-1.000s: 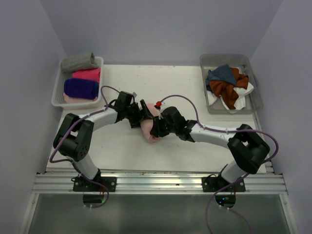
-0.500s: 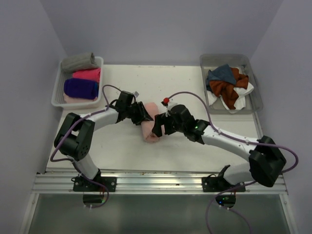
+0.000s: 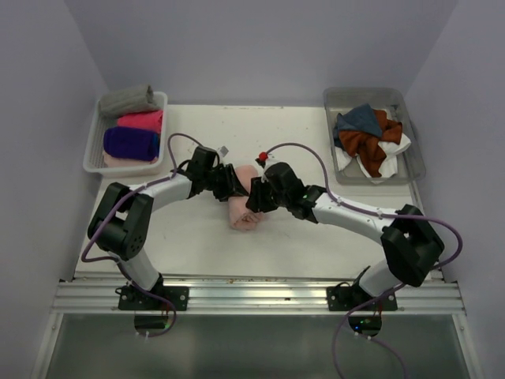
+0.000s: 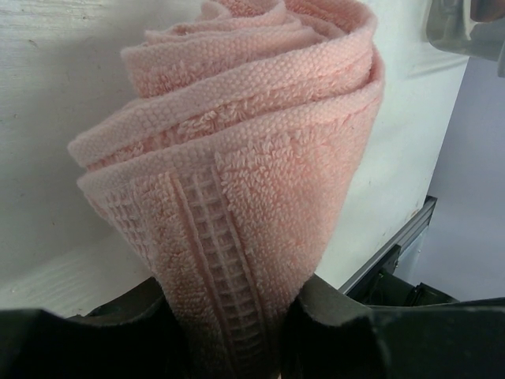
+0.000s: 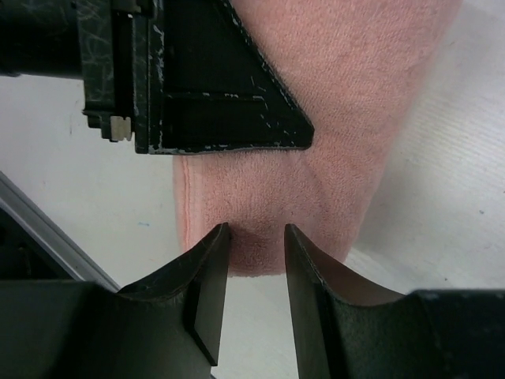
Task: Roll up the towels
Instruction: Place the rolled towel into the container
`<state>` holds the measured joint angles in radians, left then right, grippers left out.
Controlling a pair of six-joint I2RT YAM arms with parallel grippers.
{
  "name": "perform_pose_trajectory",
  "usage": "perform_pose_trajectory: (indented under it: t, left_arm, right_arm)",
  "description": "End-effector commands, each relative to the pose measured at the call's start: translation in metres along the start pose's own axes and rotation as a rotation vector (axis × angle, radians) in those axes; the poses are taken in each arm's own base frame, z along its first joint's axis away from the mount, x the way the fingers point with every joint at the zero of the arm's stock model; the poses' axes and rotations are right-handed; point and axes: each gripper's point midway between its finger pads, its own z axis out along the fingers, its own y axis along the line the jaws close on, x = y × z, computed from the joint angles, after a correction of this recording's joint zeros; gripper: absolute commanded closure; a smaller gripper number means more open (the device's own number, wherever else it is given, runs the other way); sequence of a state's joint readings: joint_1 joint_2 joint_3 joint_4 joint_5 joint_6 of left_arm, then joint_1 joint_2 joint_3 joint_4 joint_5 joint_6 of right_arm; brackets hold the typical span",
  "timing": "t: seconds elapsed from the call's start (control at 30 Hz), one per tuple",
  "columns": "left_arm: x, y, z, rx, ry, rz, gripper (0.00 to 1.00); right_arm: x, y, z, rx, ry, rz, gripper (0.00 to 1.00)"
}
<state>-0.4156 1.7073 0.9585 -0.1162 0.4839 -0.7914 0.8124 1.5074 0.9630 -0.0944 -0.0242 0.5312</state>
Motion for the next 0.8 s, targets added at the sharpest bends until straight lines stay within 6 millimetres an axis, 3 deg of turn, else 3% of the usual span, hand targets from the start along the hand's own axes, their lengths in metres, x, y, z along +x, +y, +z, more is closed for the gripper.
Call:
perform_pose_trajectory:
  t: [0.0, 0.13, 0.27, 0.4, 0.43, 0.47, 0.5, 0.57, 0.6, 0.67, 0.77]
  left_arm:
    - [-0.018, -0.019, 0.000, 0.057, -0.045, 0.058, 0.70]
    - [-0.023, -0.020, 0.001, 0.053, -0.061, 0.043, 0.70]
    - [-0.025, -0.023, 0.002, 0.061, -0.063, 0.041, 0.70]
    - [-0.031, -0.034, -0.004, 0.080, -0.064, 0.080, 0.70]
    - [-0.036, -0.041, -0.010, 0.091, -0.074, 0.095, 0.70]
    - [-0.040, -0.046, -0.015, 0.093, -0.086, 0.114, 0.70]
    - [-0.046, -0.050, -0.021, 0.094, -0.103, 0.121, 0.70]
    - [-0.062, -0.066, -0.041, 0.102, -0.156, 0.143, 0.69]
    - [-0.074, -0.067, -0.052, 0.104, -0.188, 0.136, 0.70]
    - [-0.099, -0.085, -0.079, 0.116, -0.263, 0.145, 0.69]
    - [-0.142, -0.096, -0.121, 0.089, -0.389, 0.122, 0.69]
  right_arm:
    - [0.008, 0.021, 0.007, -0.096, 0.032, 0.037, 0.62]
    - [0.022, 0.033, 0.011, -0.122, 0.054, -0.006, 0.63]
    - [0.027, 0.025, 0.013, -0.069, 0.081, -0.034, 0.63]
    - [0.008, 0.011, 0.001, 0.036, 0.043, -0.082, 0.57]
    - [-0.003, 0.009, -0.009, 0.054, 0.004, -0.095, 0.50]
    - [-0.019, -0.004, -0.017, 0.103, -0.047, -0.087, 0.33]
    - [-0.026, -0.011, -0.023, 0.118, -0.072, -0.077, 0.29]
    - [-0.050, -0.023, -0.044, 0.136, -0.147, -0.049, 0.27]
    - [-0.062, -0.041, -0.051, 0.170, -0.175, -0.020, 0.26]
    - [-0.075, -0.060, -0.067, 0.214, -0.209, 0.008, 0.26]
    - [-0.079, -0.067, -0.079, 0.235, -0.225, 0.014, 0.26]
